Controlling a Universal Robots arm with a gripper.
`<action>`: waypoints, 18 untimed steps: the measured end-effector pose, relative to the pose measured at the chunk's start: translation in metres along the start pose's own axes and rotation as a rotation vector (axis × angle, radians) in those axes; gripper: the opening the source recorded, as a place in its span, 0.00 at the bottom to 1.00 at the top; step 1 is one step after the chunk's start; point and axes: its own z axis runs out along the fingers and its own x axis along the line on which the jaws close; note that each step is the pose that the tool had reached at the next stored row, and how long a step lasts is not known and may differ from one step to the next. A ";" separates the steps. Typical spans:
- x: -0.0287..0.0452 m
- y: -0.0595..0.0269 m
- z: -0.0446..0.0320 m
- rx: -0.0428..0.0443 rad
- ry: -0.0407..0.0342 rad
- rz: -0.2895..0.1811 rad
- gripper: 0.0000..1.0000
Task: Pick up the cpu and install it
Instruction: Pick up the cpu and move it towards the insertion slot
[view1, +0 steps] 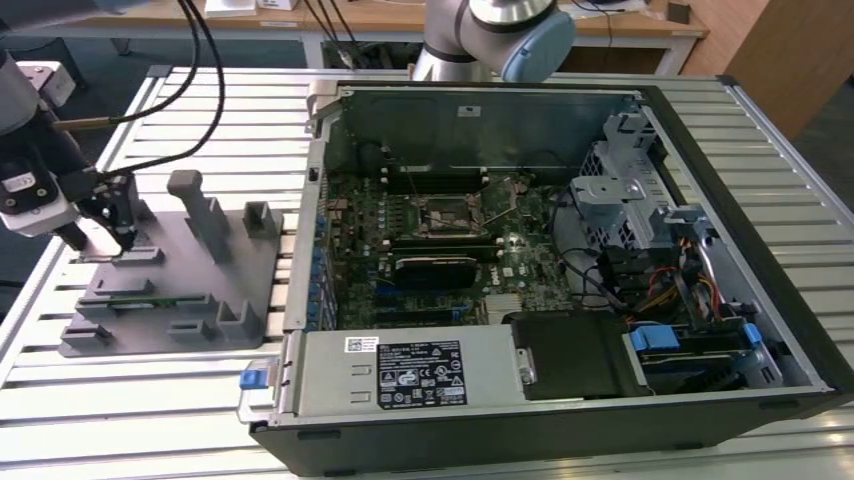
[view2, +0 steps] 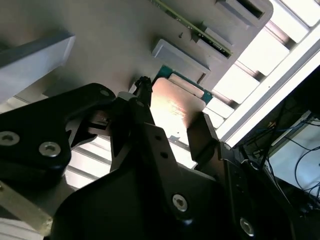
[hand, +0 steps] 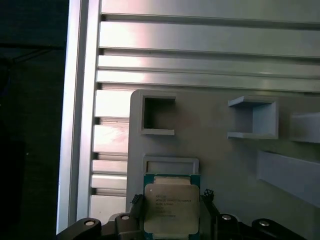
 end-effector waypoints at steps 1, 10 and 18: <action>0.0000 0.0001 -0.0037 0.0001 0.0005 0.000 0.53; 0.0001 0.0008 -0.0306 -0.0001 0.0029 0.001 0.53; 0.0004 0.0022 -0.0644 0.0062 0.0031 0.004 0.53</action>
